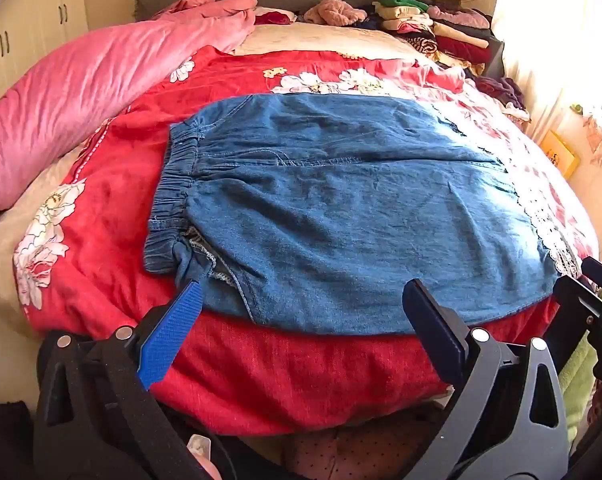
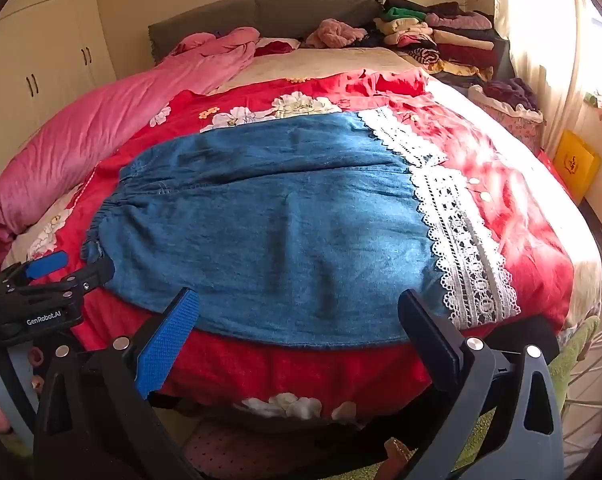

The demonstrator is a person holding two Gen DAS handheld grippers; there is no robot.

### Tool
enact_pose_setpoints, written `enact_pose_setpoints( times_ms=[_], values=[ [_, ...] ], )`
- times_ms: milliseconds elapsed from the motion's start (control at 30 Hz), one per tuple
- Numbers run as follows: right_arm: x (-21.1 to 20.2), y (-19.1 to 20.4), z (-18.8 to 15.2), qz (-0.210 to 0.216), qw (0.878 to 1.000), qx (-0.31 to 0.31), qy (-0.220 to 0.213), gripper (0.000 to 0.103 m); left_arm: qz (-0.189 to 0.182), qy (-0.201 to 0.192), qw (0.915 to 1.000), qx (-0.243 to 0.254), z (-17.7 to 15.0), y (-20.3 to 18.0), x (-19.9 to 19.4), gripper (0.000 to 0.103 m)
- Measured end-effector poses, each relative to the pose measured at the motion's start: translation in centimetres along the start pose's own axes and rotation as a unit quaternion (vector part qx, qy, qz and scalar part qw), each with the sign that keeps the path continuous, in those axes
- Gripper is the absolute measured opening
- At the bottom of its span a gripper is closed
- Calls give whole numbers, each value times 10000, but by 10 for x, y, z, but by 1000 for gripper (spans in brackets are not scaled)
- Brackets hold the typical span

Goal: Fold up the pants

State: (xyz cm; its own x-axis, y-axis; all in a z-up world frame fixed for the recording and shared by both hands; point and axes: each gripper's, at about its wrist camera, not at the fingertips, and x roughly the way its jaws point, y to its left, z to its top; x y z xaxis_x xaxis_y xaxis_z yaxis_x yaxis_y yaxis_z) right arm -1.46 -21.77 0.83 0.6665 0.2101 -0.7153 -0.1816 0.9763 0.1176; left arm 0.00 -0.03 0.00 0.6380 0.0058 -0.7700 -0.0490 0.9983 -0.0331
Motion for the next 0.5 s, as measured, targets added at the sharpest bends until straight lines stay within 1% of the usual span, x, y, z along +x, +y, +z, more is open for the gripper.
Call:
enact_pose_setpoints(
  times_ms=[33,200,367,467,500],
  values=[
    [-1,2,-1,-99,9999,-84,-55,99,4,1,10000,-1,0,0,0,94],
    [-1,1,-4,-103,9999,-35,-46,99,5,24,10000,-2,1,-1,2,94],
    [-2,4,1,-80,9999,-85,-59,99,-38,-16,10000,-4,1,1,0,94],
    [-1,2,4,-96,9999,-87,-56,99,-34,-20,10000,-9,-3,-8,-5,94],
    [-3,6,0,-94,9999,-102,-83,99,-29,-22,10000,0,-2,-6,-4,94]
  ],
)
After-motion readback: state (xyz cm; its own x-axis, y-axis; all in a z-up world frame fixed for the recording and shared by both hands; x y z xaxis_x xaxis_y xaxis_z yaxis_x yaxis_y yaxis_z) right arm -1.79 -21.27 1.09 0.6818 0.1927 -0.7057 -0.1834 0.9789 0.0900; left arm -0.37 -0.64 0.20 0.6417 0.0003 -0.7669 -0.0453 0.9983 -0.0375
